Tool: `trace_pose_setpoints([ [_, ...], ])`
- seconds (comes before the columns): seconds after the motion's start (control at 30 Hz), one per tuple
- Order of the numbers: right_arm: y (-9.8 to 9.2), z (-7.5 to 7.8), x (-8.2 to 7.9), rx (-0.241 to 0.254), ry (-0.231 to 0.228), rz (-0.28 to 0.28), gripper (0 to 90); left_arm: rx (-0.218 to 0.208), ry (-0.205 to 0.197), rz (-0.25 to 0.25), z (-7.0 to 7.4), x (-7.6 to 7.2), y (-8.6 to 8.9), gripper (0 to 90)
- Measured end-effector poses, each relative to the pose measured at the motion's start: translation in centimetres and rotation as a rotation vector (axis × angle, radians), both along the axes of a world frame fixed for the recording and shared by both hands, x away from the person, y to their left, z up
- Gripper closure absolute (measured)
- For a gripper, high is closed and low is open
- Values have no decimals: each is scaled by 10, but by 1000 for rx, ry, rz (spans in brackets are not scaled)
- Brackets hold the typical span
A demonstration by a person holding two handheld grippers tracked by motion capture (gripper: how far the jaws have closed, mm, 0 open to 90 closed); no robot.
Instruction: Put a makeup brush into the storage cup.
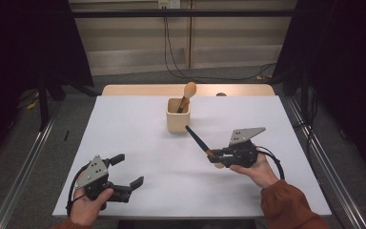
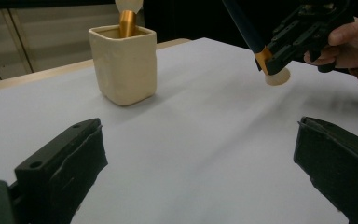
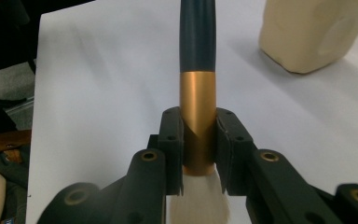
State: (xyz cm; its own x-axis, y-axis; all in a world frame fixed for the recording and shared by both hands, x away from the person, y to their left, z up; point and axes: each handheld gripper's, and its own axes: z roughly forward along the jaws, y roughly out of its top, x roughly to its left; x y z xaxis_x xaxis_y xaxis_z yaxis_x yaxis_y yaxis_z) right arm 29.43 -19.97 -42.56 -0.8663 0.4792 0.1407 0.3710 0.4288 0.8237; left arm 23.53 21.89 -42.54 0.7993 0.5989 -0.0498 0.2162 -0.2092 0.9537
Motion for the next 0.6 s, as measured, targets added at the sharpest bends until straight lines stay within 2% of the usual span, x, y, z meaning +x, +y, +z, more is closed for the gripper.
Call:
trace_pose_setpoints([
  [0.07,6,1,-1,-6,0,26,745,27,-25,16,0,2,-4,23],
  [0.1,8,2,-1,-11,-2,37,745,34,-23,13,0,3,-5,24],
  [0.4,26,6,-4,-53,9,118,745,62,7,-75,2,17,-27,23],
  [0.47,30,8,-4,-59,15,139,746,67,8,-110,4,20,-32,23],
  [0.6,38,9,-4,-88,16,177,746,83,8,-135,8,24,-40,23],
])
